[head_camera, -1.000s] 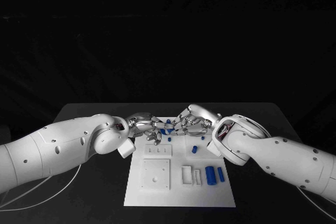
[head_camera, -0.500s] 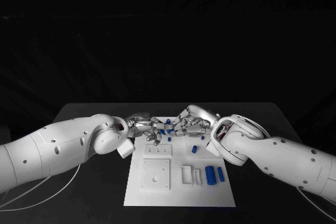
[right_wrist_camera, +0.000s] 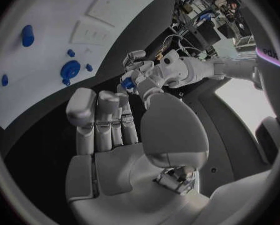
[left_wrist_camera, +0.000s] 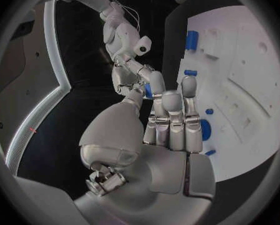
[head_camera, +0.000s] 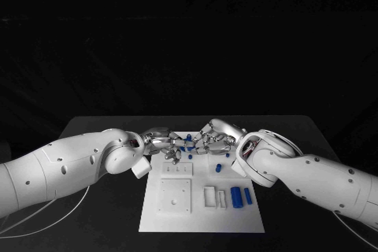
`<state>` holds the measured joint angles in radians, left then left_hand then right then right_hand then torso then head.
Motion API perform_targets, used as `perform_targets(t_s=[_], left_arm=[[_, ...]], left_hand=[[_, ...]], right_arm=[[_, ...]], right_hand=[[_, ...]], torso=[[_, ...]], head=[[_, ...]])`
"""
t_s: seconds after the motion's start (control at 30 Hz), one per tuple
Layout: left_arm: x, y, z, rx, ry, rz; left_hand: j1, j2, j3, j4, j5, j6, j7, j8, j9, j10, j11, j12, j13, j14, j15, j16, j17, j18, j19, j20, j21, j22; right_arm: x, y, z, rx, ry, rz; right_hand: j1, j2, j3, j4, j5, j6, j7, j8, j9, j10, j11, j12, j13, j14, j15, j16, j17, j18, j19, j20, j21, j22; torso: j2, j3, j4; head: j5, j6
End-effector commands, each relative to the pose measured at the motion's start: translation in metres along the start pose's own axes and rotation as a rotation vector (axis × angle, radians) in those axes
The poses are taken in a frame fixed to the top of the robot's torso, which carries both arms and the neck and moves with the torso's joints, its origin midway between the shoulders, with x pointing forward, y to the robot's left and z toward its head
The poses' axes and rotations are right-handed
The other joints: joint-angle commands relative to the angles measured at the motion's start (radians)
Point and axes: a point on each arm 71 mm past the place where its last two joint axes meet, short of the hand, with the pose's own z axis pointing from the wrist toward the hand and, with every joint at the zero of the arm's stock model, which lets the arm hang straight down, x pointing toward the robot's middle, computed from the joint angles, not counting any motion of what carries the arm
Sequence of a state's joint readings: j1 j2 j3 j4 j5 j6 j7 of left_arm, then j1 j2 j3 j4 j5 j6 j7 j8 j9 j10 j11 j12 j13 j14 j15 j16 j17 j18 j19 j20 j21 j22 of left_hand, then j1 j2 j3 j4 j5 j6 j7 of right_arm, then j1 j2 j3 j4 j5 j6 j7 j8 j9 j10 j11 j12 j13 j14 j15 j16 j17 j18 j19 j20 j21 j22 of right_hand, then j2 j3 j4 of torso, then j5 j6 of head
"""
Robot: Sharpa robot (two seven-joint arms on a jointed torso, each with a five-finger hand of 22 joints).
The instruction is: Assemble the parts on the task board
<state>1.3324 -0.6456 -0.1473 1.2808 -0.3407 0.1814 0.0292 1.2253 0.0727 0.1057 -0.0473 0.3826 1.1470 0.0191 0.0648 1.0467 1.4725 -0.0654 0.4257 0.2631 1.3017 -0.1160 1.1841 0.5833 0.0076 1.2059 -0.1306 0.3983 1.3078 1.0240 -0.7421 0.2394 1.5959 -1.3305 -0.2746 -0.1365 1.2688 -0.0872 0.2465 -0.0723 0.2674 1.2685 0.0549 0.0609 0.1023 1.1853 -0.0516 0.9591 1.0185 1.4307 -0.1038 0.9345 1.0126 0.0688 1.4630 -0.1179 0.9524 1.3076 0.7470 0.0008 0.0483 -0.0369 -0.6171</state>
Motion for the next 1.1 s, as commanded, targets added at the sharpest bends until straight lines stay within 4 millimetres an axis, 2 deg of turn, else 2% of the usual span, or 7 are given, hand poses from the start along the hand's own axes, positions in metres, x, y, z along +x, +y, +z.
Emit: perform_targets(t_s=[0.03,0.4,0.6,0.87,1.1], left_arm=[[0.0078,-0.0049,0.0035,0.024,0.035,0.002],[0.0076,-0.0042,0.0036,0.018,0.032,0.002],[0.0078,-0.0040,0.0037,0.014,0.034,0.001],[0.0081,-0.0036,0.0039,0.008,0.037,0.001],[0.0082,-0.0032,0.0038,0.003,0.040,0.001]], left_hand=[[-0.001,-0.017,0.018,-0.022,0.006,0.019,-0.025,0.002,-0.005,0.011,0.002,-0.007,-0.001,-0.009,0.002,-0.001,-0.003,-0.008,-0.009,0.000,-0.007,0.019],[-0.013,-0.045,0.015,-0.013,0.028,0.015,-0.026,0.002,-0.025,0.001,0.003,-0.008,-0.001,-0.018,0.005,0.004,-0.009,-0.008,-0.015,0.004,-0.011,0.019],[-0.025,-0.051,0.011,-0.005,0.044,0.014,-0.026,0.002,-0.032,-0.004,0.003,-0.007,-0.001,-0.022,0.006,0.005,-0.012,-0.008,-0.016,0.005,-0.013,0.019],[-0.045,-0.063,0.009,0.003,0.087,0.012,-0.027,0.003,-0.033,-0.011,0.004,-0.005,0.000,-0.028,0.007,0.008,-0.017,-0.008,-0.019,0.006,-0.018,0.019],[-0.036,-0.057,0.023,-0.006,0.097,0.013,-0.026,0.004,-0.029,-0.013,0.004,-0.003,0.001,-0.031,0.007,0.012,-0.019,-0.008,-0.019,0.006,-0.019,0.019]], right_arm=[[0.0026,0.0002,0.0004,0.011,0.006,-0.009],[0.0035,-0.0013,0.0001,0.024,0.007,-0.011],[0.0037,-0.0017,0.0000,0.029,0.007,-0.014],[0.0037,-0.0022,0.0001,0.040,0.000,-0.021],[0.0036,-0.0027,0.0001,0.049,-0.008,-0.026]], right_hand=[[-0.006,0.005,0.004,0.006,0.002,0.046,-0.041,0.003,0.018,0.006,0.001,0.000,0.001,0.005,-0.002,0.004,0.002,-0.014,0.020,-0.007,0.003,0.122],[-0.009,0.003,0.006,0.007,0.006,0.047,-0.042,0.003,0.019,0.009,0.000,-0.001,0.004,0.007,-0.003,0.005,0.005,-0.014,0.021,-0.007,0.007,0.123],[-0.011,0.002,0.007,0.008,0.006,0.048,-0.042,0.003,0.020,0.010,-0.001,-0.003,0.004,0.007,-0.003,0.005,0.006,-0.014,0.021,-0.008,0.007,0.123],[-0.014,0.000,0.010,0.009,0.014,0.051,-0.044,0.004,0.022,0.013,-0.002,-0.005,0.006,0.009,-0.004,0.006,0.009,-0.015,0.022,-0.009,0.011,0.123],[-0.018,0.000,0.012,0.009,0.023,0.053,-0.045,0.003,0.024,0.018,-0.003,-0.004,0.008,0.012,-0.005,0.012,0.017,-0.015,0.023,-0.010,0.016,0.124]], torso=[[0.000,0.0001,-0.0001],[0.000,0.0008,0.0001],[0.000,0.0007,-0.0006],[0.000,0.0004,-0.0005],[0.000,-0.0003,-0.0003]], head=[[0.000,0.000],[-0.001,-0.001],[-0.002,-0.002],[-0.004,-0.002],[-0.004,-0.002]])
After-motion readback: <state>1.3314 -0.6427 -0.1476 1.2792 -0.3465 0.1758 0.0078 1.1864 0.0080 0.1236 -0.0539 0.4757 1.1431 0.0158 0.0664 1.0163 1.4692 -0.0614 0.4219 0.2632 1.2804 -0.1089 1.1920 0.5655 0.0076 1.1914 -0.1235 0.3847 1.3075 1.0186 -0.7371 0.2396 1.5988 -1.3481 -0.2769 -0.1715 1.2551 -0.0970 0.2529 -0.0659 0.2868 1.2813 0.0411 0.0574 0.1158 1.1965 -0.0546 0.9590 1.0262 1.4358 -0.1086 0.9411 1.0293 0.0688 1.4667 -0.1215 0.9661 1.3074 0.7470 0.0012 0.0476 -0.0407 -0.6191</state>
